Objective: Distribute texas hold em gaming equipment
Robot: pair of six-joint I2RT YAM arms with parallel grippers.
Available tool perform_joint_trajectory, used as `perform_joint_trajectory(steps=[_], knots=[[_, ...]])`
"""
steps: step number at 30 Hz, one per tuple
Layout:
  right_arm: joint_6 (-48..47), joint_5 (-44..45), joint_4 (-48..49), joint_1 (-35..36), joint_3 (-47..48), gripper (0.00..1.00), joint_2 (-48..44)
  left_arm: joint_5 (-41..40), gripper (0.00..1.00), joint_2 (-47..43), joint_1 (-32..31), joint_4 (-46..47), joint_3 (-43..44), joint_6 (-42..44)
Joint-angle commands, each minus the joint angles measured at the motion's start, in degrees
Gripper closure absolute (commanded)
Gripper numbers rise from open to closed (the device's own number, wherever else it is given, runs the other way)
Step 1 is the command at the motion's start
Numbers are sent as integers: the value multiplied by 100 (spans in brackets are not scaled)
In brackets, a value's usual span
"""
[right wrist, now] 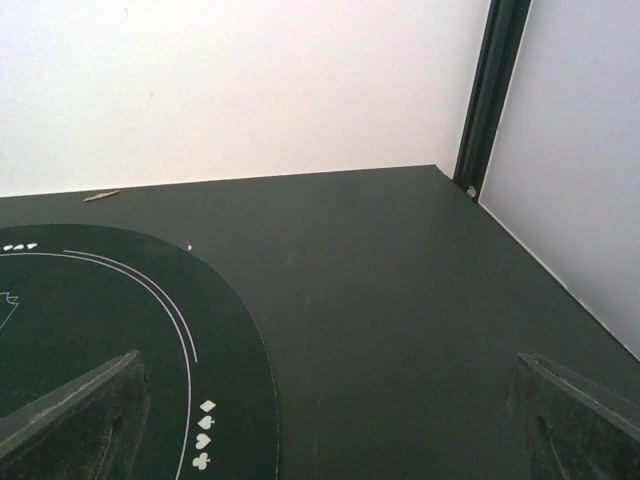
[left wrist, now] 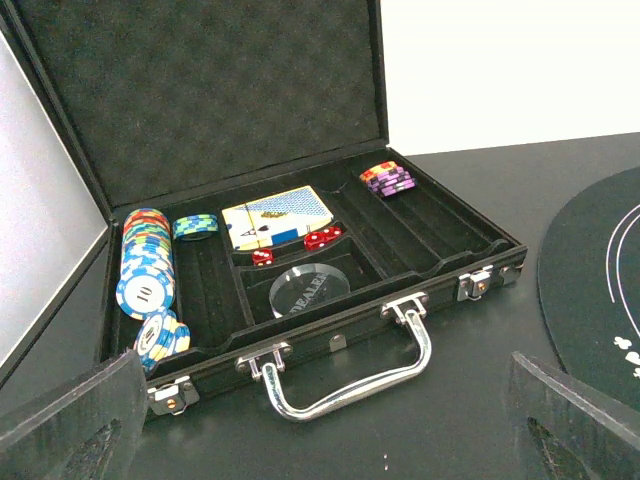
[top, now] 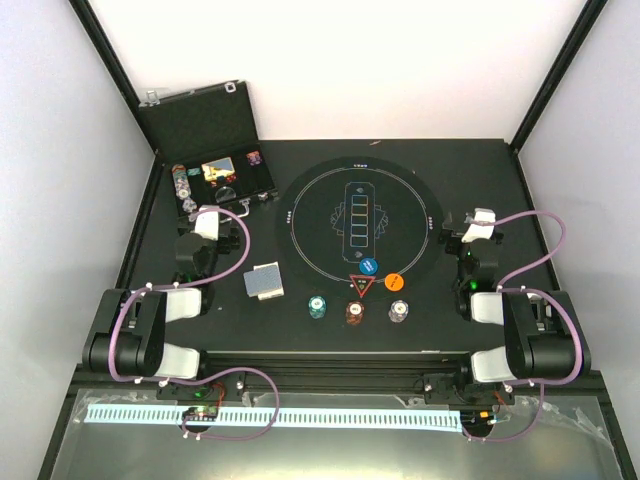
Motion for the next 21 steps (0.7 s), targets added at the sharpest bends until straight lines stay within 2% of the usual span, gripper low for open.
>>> perform_joint_trajectory(steps=[1,10,12,13,15,17,19,21], knots=[[-59,-15,209,15,35,0,-55,120,1,-25,23,47,54,-36],[-51,-22,191,15,43,0,-52,124,1,-22,27,34,64,-36],[8,242,259,27,41,0,-130,186,1,-36,56,86,104,-32],[128,474,-91,24,160,0,-323,179,1,-82,88,57,203,-73],[351,850,-1363,18,632,0,-735,195,1,-316,151,-1005,710,-151],[530,889,-2149,18,1036,0,-1098,384,1,-497,241,-2571,1373,-86],[889,896,-3011,9,1385,0,-1566,639,1,-552,329,-3670,2003,81],[785,742,-3818,19,1810,0,-1869,1104,1,-577,514,-4633,2540,201]])
